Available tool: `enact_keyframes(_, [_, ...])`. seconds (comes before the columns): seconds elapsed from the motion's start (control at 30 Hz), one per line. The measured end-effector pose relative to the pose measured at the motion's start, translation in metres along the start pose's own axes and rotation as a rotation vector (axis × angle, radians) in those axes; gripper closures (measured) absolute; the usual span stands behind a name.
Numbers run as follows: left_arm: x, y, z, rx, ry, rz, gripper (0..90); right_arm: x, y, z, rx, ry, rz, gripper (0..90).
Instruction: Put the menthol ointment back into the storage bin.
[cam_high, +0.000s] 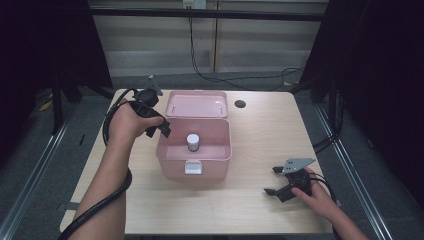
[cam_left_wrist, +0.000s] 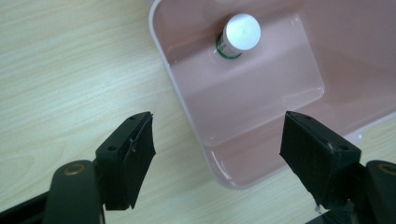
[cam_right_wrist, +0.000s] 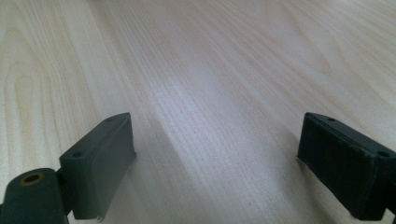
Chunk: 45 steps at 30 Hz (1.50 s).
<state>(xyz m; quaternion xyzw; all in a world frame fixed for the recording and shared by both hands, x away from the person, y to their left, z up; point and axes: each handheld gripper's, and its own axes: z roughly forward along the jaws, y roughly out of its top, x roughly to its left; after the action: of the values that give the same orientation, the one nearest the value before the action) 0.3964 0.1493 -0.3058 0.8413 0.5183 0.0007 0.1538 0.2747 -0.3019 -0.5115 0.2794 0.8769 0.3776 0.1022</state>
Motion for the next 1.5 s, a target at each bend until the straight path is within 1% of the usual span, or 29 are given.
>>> enact_keyframes(0.07, [0.004, -0.005, -0.001, 0.008, 0.001, -0.001, 25.6, 0.0, 0.0, 0.0, 0.0, 0.0, -0.001, 10.2])
enact_keyframes(0.1, [0.004, -0.005, -0.001, 0.008, 0.001, -0.001, 25.6, 0.0, 0.0, 0.0, 0.0, -0.001, -0.001, 10.2])
enact_keyframes(0.13, [0.008, -0.01, 0.0, 0.009, 0.004, -0.01, 25.6, 0.0, 0.0, 0.0, 0.0, 0.0, 0.0, 10.2])
enact_keyframes(0.2, [0.01, -0.012, -0.001, 0.013, 0.006, -0.012, 25.6, 0.0, 0.0, 0.0, 0.0, -0.001, 0.0, 10.2])
enact_keyframes(0.3, [0.017, -0.022, 0.0, 0.014, 0.006, -0.021, 25.6, 0.0, 0.0, 0.0, 0.0, -0.001, 0.0, 10.2])
enact_keyframes(0.37, [0.02, -0.024, 0.0, 0.016, 0.005, -0.014, 25.6, 0.0, 0.0, 0.0, 0.0, -0.001, -0.001, 10.2])
enact_keyframes(0.4, [0.023, -0.028, 0.001, 0.012, 0.003, -0.028, 25.6, 0.0, 0.0, 0.0, 0.0, -0.001, 0.0, 10.2])
enact_keyframes(0.5, [0.026, -0.033, 0.001, 0.012, 0.002, -0.03, 25.6, 0.0, 0.0, 0.0, 0.0, -0.001, 0.0, 10.2])
enact_keyframes(0.57, [0.03, -0.038, 0.002, 0.007, -0.001, -0.033, 25.6, 0.0, 0.0, 0.0, 0.0, -0.001, 0.0, 10.2])
enact_keyframes(0.6, [0.032, -0.04, 0.003, 0.01, -0.002, -0.027, 25.6, 0.0, 0.0, 0.0, 0.0, -0.001, -0.001, 10.2])
enact_keyframes(0.67, [0.034, -0.044, 0.005, 0.008, -0.006, -0.034, 25.6, 0.0, 0.0, 0.0, -0.002, -0.002, 0.0, 10.2])
enact_keyframes(0.83, [0.038, -0.05, 0.01, 0.009, -0.011, -0.03, 25.6, 0.0, 0.0, 0.0, -0.002, -0.002, 0.0, 10.2])
enact_keyframes(0.9, [0.039, -0.055, 0.016, 0.004, -0.011, -0.026, 25.6, 0.0, 0.0, 0.0, -0.002, -0.001, 0.0, 10.2])
enact_keyframes(0.93, [0.039, -0.055, 0.016, 0.004, -0.011, -0.026, 25.6, 0.0, 0.0, 0.0, -0.002, -0.001, 0.0, 10.2])
enact_keyframes(1.07, [0.04, -0.06, 0.023, 0.008, -0.024, -0.017, 25.6, 0.0, 0.0, 0.0, -0.002, -0.002, 0.0, 10.2])
enact_keyframes(1.2, [0.042, -0.065, 0.028, 0.001, -0.026, -0.019, 25.6, 0.0, 0.0, 0.0, -0.002, -0.002, 0.0, 10.2])
enact_keyframes(1.23, [0.043, -0.066, 0.029, 0.008, -0.027, -0.014, 25.6, 0.0, 0.0, 0.0, -0.002, -0.002, 0.0, 10.2])
enact_keyframes(1.27, [0.044, -0.069, 0.033, 0.003, -0.028, -0.015, 25.6, 0.0, 0.0, 0.0, -0.002, -0.002, 0.0, 10.2])
enact_keyframes(1.3, [0.044, -0.069, 0.033, 0.003, -0.028, -0.015, 25.6, 0.0, 0.0, 0.0, -0.002, -0.002, 0.0, 10.2])
enact_keyframes(1.43, [0.047, -0.076, 0.042, 0.009, -0.034, -0.017, 25.6, 0.0, 0.0, 0.0, 0.0, -0.002, 0.003, 10.2])
enact_keyframes(1.5, [0.048, -0.077, 0.044, 0.009, -0.035, -0.015, 25.6, 0.0, 0.0, 0.0, 0.0, -0.002, 0.002, 10.2])
